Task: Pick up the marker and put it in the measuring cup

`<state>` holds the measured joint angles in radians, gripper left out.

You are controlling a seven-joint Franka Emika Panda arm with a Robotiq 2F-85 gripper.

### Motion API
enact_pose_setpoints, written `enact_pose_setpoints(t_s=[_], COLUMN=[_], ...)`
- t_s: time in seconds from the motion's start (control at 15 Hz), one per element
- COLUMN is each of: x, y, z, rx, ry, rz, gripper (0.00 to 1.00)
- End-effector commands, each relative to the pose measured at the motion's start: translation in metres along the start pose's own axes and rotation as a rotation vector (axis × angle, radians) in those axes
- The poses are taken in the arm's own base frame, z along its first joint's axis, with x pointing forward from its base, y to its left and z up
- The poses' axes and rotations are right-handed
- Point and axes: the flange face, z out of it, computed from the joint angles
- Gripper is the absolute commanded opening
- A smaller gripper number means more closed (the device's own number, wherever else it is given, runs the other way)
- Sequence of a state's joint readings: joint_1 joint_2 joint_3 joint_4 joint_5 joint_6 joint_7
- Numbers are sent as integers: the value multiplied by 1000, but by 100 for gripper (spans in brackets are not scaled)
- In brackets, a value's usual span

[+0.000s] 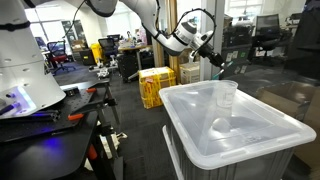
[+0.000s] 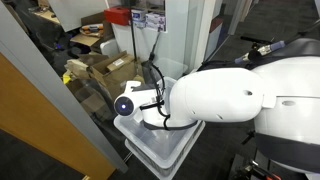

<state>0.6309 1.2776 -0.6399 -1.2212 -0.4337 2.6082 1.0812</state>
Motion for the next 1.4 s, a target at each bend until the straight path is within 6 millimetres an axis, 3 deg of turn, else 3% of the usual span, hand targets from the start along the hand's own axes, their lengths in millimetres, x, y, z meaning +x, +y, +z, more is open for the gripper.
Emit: enact_pose_setpoints(t_s=[0.0, 0.6, 1.33], x=[1, 4, 7], y=[9, 26, 60], z=[-12, -18, -6], rx=[-61, -164, -271], ry=[45, 118, 143], rz=[28, 97, 200], gripper=[5, 5, 5])
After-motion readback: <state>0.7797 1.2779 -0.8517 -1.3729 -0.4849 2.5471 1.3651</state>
